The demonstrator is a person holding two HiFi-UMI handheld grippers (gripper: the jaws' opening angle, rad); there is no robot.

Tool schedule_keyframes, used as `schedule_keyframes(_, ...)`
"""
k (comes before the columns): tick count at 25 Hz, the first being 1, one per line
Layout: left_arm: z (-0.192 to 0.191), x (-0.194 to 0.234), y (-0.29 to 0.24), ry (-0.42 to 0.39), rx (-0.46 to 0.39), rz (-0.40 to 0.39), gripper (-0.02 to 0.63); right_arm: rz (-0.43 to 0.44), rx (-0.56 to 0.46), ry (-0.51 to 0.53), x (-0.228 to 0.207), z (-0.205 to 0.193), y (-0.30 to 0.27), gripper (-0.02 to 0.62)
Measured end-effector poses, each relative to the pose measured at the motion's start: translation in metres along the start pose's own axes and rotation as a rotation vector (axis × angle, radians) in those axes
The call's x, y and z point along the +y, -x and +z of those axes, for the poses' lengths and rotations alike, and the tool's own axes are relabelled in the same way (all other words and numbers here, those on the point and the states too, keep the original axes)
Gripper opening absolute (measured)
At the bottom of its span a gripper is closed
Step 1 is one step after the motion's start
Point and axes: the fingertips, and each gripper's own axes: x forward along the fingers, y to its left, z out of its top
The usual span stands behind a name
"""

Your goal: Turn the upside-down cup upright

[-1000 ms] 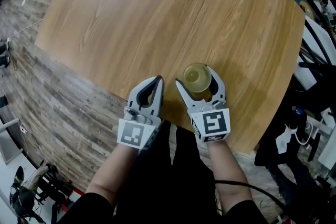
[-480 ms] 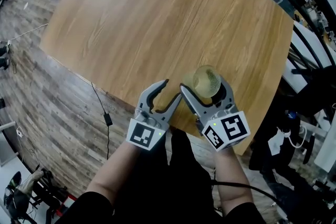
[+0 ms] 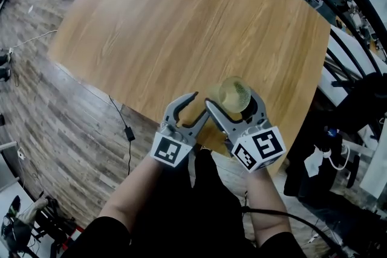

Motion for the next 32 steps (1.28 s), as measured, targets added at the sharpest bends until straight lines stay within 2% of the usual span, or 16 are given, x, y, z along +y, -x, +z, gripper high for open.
schedule_keyframes(4,0.008,-0.013,-0.004,0.007,-0.016,-0.027,0.198,0.034,-0.013,-0.002,0.004,0.011,0.006,0.393)
schedule_keyframes(10,0.033,-0.026,-0.005,0.045,-0.067,-0.085,0.202,0.178,0.016,0.007,0.026,0.019,0.010,0.393)
schedule_keyframes(15,0.040,-0.033,-0.005,0.030,-0.080,-0.121,0.210,0.293,0.025,-0.081,0.024,0.023,0.018,0.393)
schedule_keyframes(18,0.038,-0.034,-0.005,0.030,-0.076,-0.127,0.243,0.333,0.036,-0.117,0.019,0.021,0.023,0.393)
schedule_keyframes(21,0.037,-0.038,-0.006,-0.017,-0.069,-0.152,0.268,0.372,0.058,-0.145,0.019,0.016,0.023,0.393)
schedule_keyframes(24,0.038,-0.043,-0.007,-0.154,-0.071,-0.211,0.272,0.420,0.085,-0.183,0.021,0.007,0.020,0.393)
schedule_keyframes(25,0.038,-0.044,-0.007,-0.173,-0.074,-0.222,0.272,0.436,0.084,-0.212,0.021,0.005,0.019,0.393)
schedule_keyframes(32,0.034,-0.045,-0.005,-0.161,-0.063,-0.233,0.271,0.514,0.043,-0.434,0.008,-0.003,0.019,0.393)
